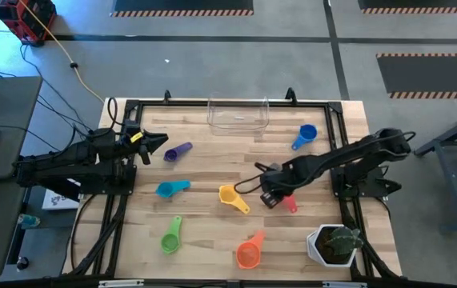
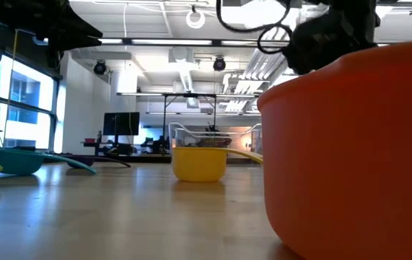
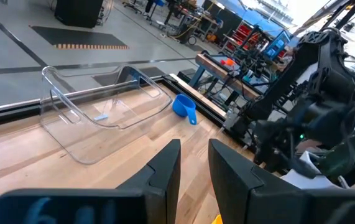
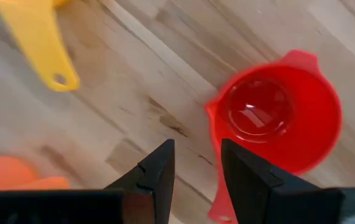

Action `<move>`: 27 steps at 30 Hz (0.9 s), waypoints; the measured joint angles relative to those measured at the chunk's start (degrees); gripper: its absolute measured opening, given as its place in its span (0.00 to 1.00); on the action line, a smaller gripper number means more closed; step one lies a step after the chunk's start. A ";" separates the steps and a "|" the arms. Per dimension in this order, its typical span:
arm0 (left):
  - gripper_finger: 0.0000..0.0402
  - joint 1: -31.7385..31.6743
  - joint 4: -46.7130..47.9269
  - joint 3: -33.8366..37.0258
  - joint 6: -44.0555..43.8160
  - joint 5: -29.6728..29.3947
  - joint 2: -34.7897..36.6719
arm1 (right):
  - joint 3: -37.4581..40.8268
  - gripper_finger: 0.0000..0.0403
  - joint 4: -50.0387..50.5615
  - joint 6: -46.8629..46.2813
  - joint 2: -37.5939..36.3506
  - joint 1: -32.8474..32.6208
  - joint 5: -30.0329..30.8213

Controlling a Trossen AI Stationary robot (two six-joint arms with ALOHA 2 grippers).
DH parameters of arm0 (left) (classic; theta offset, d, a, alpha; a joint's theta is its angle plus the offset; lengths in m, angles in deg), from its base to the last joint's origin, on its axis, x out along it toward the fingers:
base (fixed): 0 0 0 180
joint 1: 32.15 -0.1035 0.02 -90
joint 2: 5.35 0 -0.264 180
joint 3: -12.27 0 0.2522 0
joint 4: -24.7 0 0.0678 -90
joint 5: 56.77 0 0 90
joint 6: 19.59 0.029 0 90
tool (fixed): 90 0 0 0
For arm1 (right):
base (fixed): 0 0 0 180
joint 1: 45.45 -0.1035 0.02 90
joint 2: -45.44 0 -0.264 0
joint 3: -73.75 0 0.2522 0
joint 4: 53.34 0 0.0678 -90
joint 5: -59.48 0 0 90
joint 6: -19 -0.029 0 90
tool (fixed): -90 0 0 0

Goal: Nest measuring cups in basket
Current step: Stack the red measuring cup on the orange measuring cup

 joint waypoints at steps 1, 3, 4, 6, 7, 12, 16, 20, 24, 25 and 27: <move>0.18 0.00 0.01 0.00 0.01 0.00 0.00 | 0.00 0.30 0.25 0.03 0.79 -0.23 0.03; 0.18 0.00 0.00 0.00 -0.01 0.00 0.00 | 0.02 0.30 0.66 0.05 2.34 -0.65 0.09; 0.18 0.00 0.02 0.00 -0.04 0.00 0.00 | 0.02 0.30 0.83 0.07 3.13 -0.85 0.13; 0.18 0.00 0.00 0.00 -0.14 0.00 0.00 | 0.02 0.30 0.85 0.16 4.45 -1.22 0.17; 0.18 0.00 0.00 0.00 -0.12 0.00 0.00 | 0.02 0.30 0.85 0.17 5.04 -1.39 0.42; 0.18 0.00 0.00 0.00 -0.15 0.00 0.00 | 0.04 0.30 0.88 0.17 7.82 -1.84 1.03; 0.18 0.00 0.00 0.00 -0.17 0.00 0.00 | 0.09 0.27 0.83 -0.02 8.64 -1.88 0.99; 0.18 0.00 0.00 0.00 -0.43 0.00 0.00 | 0.09 0.13 0.60 0.10 8.48 -1.86 1.04; 0.18 0.00 0.00 0.00 -0.43 -0.01 0.00 | 0.02 0.03 0.61 0.64 8.37 -1.88 1.01; 0.18 0.00 0.00 0.00 -0.43 0.00 0.00 | -0.26 0.04 0.89 0.64 8.42 -1.86 0.99; 0.18 0.02 0.00 0.00 -0.68 -0.26 0.00 | -1.43 0.05 1.11 1.04 8.44 -1.88 1.01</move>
